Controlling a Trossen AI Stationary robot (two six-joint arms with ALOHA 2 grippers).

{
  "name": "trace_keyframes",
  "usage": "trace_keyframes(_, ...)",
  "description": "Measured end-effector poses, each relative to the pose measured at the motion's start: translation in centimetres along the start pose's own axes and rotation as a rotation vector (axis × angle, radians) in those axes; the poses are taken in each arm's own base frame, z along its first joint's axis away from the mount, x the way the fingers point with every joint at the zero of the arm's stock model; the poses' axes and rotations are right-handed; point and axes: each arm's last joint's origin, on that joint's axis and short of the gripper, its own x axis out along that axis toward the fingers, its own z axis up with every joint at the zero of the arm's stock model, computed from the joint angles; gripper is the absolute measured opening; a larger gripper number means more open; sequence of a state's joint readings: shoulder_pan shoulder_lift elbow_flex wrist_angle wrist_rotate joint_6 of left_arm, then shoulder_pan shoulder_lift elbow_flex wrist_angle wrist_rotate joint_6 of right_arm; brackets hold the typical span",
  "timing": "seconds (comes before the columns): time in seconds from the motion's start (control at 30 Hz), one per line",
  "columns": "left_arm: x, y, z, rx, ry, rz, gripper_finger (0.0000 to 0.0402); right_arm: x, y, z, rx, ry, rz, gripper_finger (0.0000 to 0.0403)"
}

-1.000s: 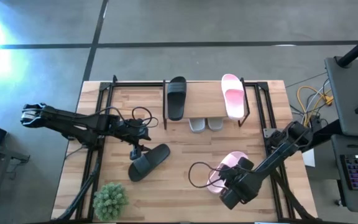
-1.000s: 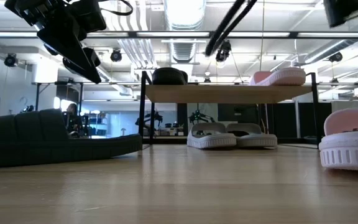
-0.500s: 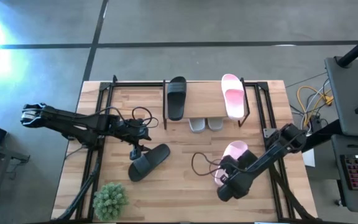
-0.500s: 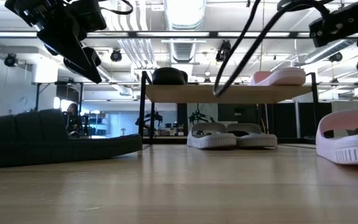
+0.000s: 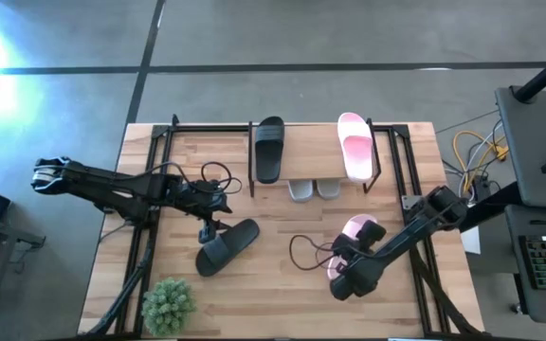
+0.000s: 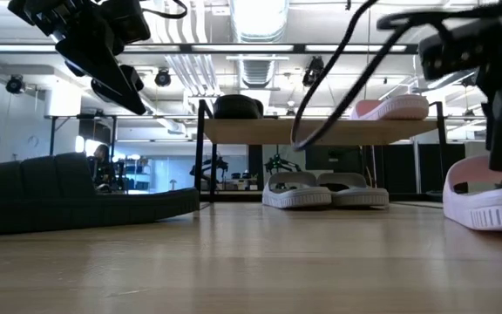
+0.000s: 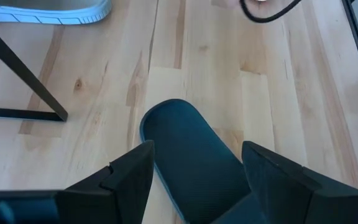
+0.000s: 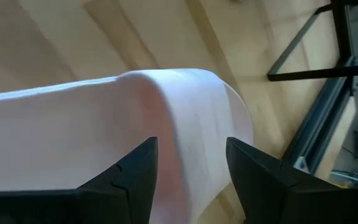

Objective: Pick and place slides into the shelf
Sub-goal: Put the pink slide on the shelf

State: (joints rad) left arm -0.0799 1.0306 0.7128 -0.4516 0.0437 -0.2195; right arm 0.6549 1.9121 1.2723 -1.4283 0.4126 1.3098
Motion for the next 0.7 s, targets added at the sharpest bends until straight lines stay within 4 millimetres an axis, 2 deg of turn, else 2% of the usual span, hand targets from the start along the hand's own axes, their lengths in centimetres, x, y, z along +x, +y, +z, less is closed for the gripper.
trace_keyframes(0.13,0.0,0.0,0.0,-0.003,-0.001,0.007,0.0228,1.3,-0.4,0.3,-0.002,0.019,-0.042,0.018)
trace_keyframes(0.23,0.0,0.1,0.0,-0.006,-0.007,0.03,0.0228,2.1,-0.8,0.5,0.003,0.037,-0.069,0.0161)
trace_keyframes(0.5,0.0,0.1,0.0,-0.009,-0.012,0.052,0.0228,2.8,-1.0,0.7,0.011,0.063,-0.086,0.0023)
trace_keyframes(0.63,0.0,0.2,0.0,-0.01,-0.012,0.052,0.0228,2.7,-1.0,0.7,0.022,0.078,-0.075,0.0013)
trace_keyframes(0.7,0.0,0.2,0.0,-0.01,-0.012,0.052,0.0228,2.0,-1.1,0.9,0.037,0.071,-0.047,0.0012)
